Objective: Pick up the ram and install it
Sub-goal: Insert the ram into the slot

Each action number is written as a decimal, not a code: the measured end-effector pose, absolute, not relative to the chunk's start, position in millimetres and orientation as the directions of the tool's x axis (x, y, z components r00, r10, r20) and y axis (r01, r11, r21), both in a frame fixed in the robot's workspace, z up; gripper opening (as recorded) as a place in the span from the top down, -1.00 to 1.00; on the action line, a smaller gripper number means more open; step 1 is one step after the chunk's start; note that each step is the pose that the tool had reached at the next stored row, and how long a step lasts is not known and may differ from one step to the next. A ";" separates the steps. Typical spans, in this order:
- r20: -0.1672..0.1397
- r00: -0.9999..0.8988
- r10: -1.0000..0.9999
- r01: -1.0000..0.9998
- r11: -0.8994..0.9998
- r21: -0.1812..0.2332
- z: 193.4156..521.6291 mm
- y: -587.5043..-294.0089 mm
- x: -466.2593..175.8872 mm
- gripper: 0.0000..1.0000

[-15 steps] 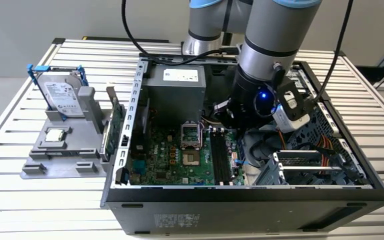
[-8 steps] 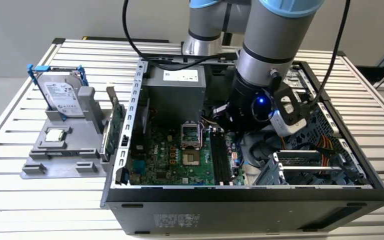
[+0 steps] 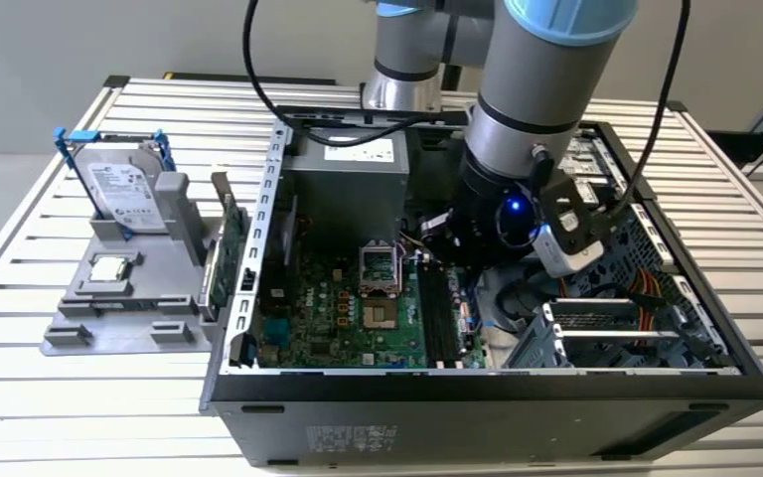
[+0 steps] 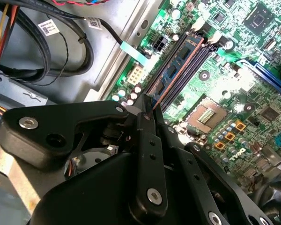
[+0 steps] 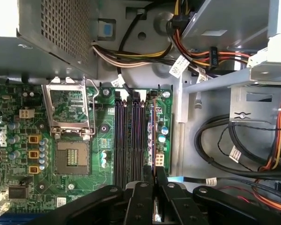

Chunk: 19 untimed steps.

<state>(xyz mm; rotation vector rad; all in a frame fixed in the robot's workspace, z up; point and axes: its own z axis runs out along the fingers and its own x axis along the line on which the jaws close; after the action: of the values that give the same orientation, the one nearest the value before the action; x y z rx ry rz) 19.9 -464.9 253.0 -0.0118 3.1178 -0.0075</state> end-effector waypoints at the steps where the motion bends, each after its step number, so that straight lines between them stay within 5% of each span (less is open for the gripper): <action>1: -0.024 -1.000 -0.008 -0.008 1.000 -0.006 252.3 -464.9 19.8 1.00; 19: -0.008 -1.000 -0.008 -0.008 1.000 -0.025 237.9 -464.9 17.4 1.00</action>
<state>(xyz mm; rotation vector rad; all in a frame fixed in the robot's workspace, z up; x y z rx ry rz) 17.4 -464.9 237.9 -0.0124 3.1334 -0.0397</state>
